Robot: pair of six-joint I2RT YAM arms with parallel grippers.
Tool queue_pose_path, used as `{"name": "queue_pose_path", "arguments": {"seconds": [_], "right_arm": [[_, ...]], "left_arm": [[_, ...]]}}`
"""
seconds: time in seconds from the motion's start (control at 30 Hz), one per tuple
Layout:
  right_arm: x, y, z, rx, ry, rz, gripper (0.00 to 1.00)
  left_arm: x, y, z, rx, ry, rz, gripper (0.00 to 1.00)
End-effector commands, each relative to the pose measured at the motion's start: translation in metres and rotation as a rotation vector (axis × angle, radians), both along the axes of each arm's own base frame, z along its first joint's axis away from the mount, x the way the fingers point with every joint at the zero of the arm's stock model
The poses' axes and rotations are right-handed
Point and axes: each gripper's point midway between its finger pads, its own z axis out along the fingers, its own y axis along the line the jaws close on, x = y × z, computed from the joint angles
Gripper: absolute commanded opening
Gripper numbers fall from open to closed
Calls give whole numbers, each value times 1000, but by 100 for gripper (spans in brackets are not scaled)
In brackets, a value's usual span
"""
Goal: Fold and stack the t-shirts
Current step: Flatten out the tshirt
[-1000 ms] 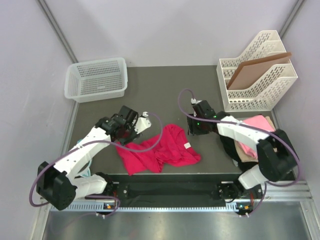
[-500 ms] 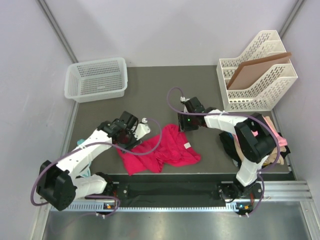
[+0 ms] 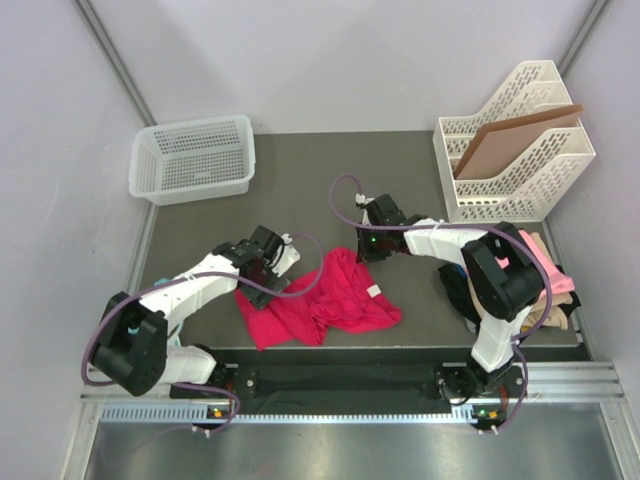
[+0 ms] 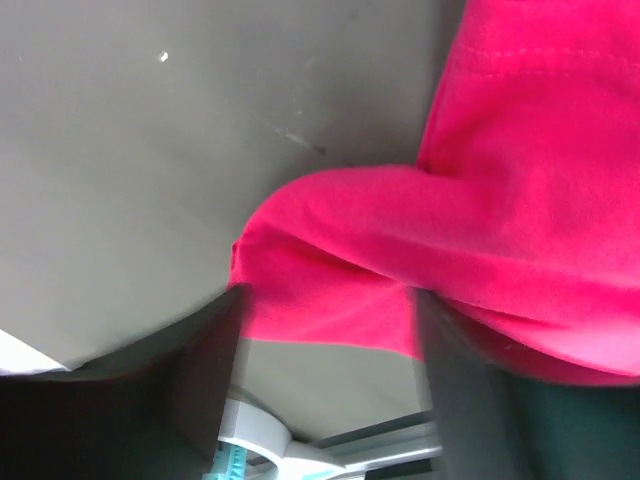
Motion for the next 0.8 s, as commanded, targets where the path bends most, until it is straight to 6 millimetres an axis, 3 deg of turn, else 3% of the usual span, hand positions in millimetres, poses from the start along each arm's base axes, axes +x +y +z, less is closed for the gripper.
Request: {"name": "queue_pose_path", "arguments": {"seconds": [0.0, 0.17, 0.37, 0.5, 0.63, 0.77], "right_arm": [[-10, 9, -10, -7, 27, 38, 3], [-13, 6, -10, -18, 23, 35, 0], [-15, 3, -9, -22, 18, 29, 0], [-16, 4, -10, -20, 23, 25, 0], [-16, 3, -8, -21, 23, 17, 0], [-16, 1, -7, -31, 22, 13, 0]], "left_arm": [[20, -15, 13, -76, -71, 75, 83], [24, -25, 35, -149, -110, 79, 99], [18, -45, 66, -257, -99, -22, 97], [0, -63, 54, -316, 35, -142, 94], [-13, -61, 32, -274, 182, -157, 89], [-13, -62, 15, -251, 235, -173, 86]]}}
